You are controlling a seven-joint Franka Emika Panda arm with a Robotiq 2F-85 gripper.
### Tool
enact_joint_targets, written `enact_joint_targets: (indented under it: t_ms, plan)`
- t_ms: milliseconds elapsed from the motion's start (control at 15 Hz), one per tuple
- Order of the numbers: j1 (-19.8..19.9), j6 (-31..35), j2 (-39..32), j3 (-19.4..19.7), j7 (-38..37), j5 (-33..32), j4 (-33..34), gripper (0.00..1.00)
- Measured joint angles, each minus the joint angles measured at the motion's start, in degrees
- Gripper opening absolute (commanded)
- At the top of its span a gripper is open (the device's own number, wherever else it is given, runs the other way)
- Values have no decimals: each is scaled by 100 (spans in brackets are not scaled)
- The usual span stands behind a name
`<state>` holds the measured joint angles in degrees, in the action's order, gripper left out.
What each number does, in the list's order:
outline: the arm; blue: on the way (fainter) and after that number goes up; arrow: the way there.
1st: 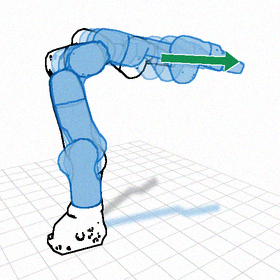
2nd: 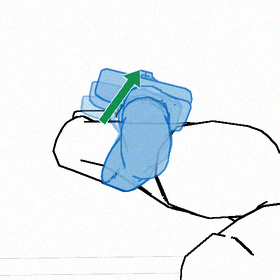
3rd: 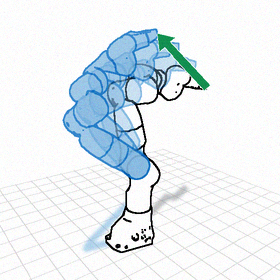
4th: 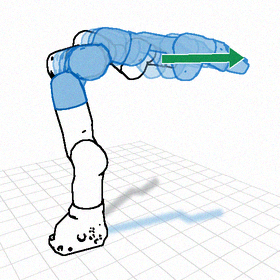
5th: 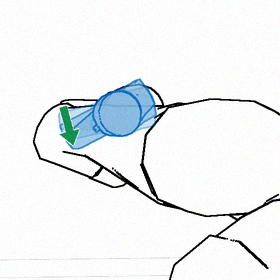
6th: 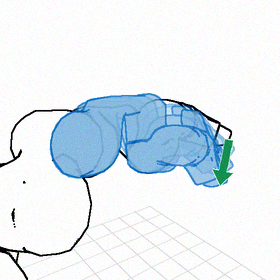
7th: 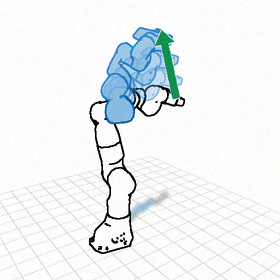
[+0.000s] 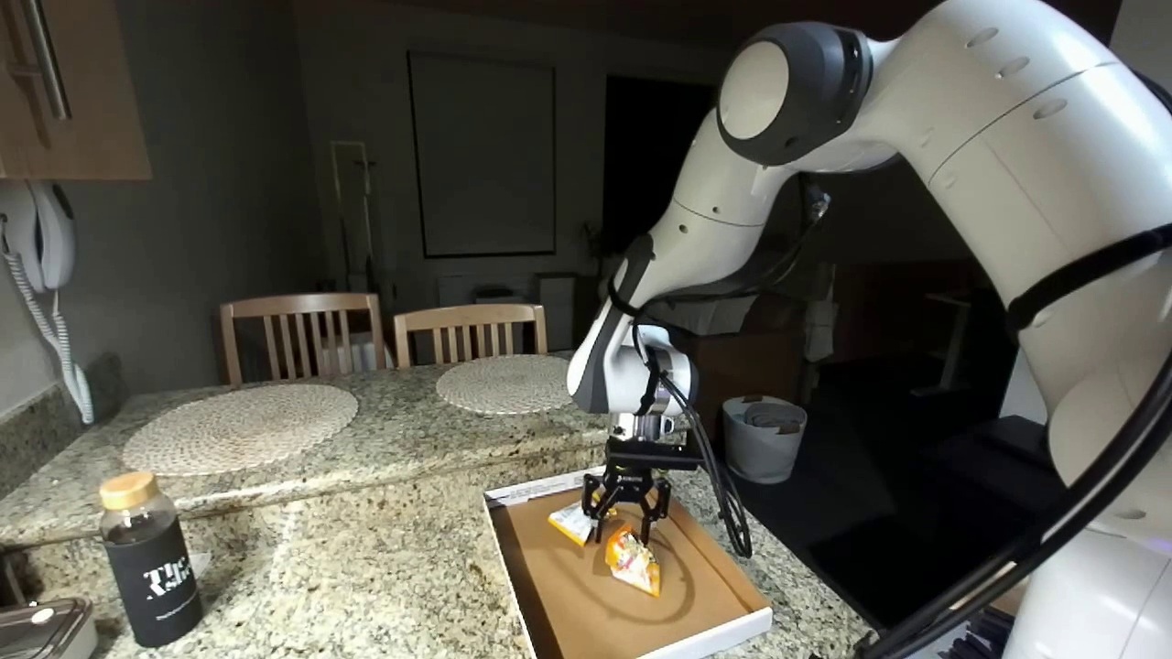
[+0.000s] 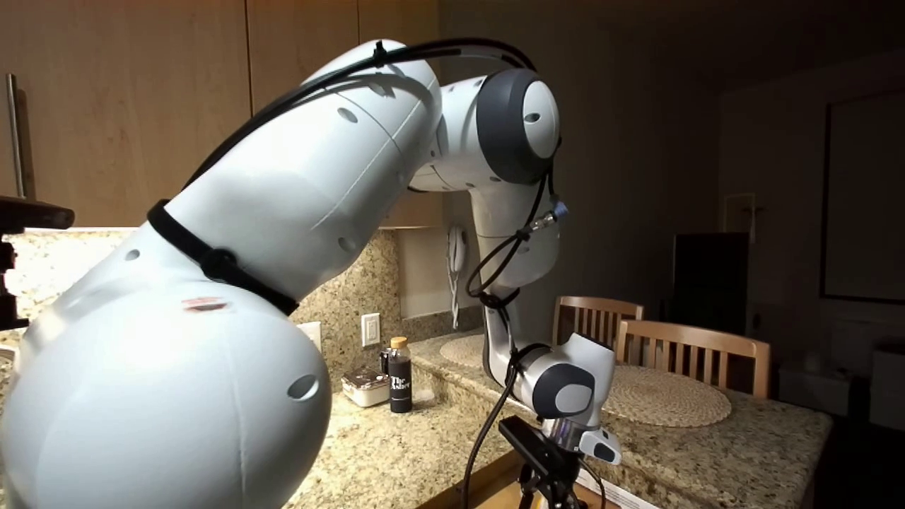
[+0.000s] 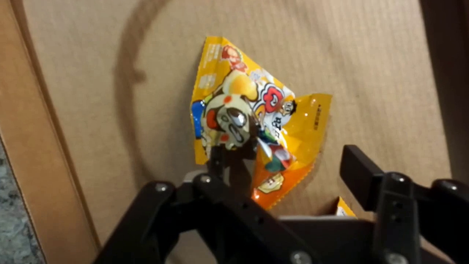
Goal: Pick up the packets on the lower counter and put them on the upper counter
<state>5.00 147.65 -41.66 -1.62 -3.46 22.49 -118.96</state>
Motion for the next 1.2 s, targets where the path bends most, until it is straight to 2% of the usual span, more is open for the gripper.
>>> enact_joint_targets:
  t_ms: [467, 733, 1200]
  plan:
    - [-59, -231, -333, 66, -97, -141, 324, 7]
    - [-57, -242, -332, 84, -97, -141, 339, 0]
    - [62, -39, -89, 14, -87, -118, 311, 2]
